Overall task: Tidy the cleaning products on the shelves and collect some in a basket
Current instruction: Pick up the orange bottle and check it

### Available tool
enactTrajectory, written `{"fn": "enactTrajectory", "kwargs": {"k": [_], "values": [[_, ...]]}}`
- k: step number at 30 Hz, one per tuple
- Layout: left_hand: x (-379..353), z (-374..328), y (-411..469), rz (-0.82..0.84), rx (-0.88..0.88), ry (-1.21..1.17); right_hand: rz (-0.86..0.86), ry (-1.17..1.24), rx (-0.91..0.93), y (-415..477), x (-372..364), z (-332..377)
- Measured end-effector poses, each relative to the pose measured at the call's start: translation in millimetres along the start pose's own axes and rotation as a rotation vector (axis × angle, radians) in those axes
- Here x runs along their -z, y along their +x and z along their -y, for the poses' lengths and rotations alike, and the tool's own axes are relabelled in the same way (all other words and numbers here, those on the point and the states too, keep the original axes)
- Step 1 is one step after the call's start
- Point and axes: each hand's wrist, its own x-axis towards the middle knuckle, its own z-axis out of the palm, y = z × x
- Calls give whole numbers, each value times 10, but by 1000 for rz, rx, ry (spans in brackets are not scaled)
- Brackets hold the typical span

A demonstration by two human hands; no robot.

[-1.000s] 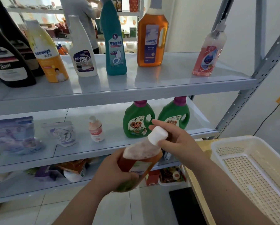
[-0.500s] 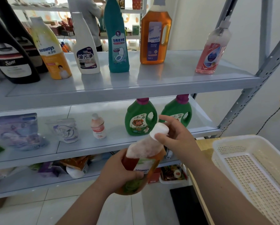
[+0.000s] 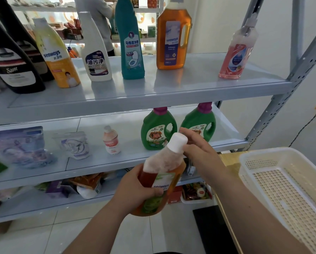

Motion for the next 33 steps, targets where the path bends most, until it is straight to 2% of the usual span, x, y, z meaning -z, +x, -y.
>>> {"fn": "enactTrajectory", "kwargs": {"k": [2,6,9,15,19,23,28,33], "values": [[-11,2,-9,-1,3,-4,15,13,21,-17,-18,-16],[-29,-22,-25,8,-3,18,-97,-135,37,6,-15,-25],[-36,-22,-41,16,1,13,-27,15,-29,0,-28,-19],[-54,-5,-51,3,25,10,-90,-113,26,-20,-38,-33],[-50,3,-67,-7,39,-8,-19,38,-32,-27,-40,-36],[-63,19,-66,-20,32,4,-118,-96,39,-22,-51,-29],[-28,11,-94,-18,21,-8,26,68,-48,-22,-64,-19],[-7,-32,-126,-14,-42,56,-55,-178,76,-21,-60,-20]]}}
